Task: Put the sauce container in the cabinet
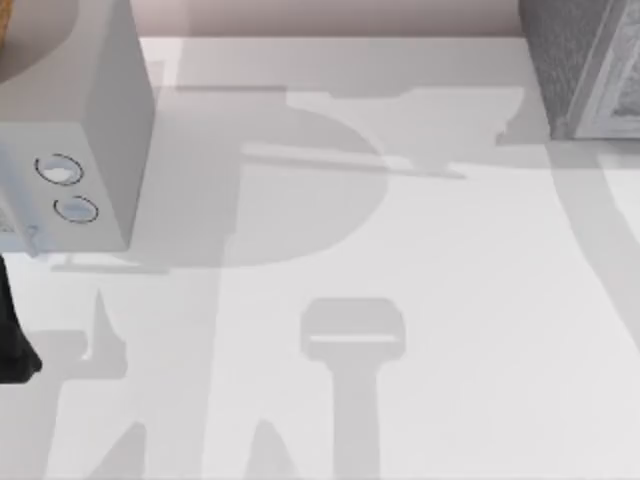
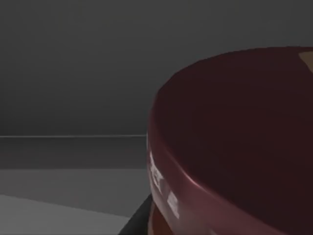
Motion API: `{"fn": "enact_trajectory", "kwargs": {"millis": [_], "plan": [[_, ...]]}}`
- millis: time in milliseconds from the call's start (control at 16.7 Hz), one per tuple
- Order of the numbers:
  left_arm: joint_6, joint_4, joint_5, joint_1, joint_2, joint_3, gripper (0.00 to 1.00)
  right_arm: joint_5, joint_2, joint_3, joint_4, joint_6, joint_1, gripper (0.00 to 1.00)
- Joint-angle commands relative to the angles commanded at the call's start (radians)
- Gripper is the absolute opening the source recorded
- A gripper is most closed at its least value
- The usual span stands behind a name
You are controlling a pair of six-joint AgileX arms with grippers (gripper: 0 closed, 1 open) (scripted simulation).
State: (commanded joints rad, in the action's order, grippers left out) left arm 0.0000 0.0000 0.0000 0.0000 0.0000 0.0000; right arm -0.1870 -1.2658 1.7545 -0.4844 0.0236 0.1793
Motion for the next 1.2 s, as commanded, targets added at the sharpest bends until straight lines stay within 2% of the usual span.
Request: {"fn": "enact_trajectory", "kwargs": {"millis": [240, 720, 1200], "plan": [[0.000, 0.000, 0.000, 0.000, 0.000, 0.000, 1.00, -0.011, -0.084, 0.106, -0.032, -0.007, 0.013, 0.00], [0.000, 0.000, 0.000, 0.000, 0.000, 0.000, 1.00, -0.003, -0.121, 0.144, -0.016, -0.007, -0.003, 0.00], [0.000, 0.000, 0.000, 0.000, 0.000, 0.000, 1.00, 0.046, -0.521, 0.464, 0.019, -0.008, -0.050, 0.00]]}}
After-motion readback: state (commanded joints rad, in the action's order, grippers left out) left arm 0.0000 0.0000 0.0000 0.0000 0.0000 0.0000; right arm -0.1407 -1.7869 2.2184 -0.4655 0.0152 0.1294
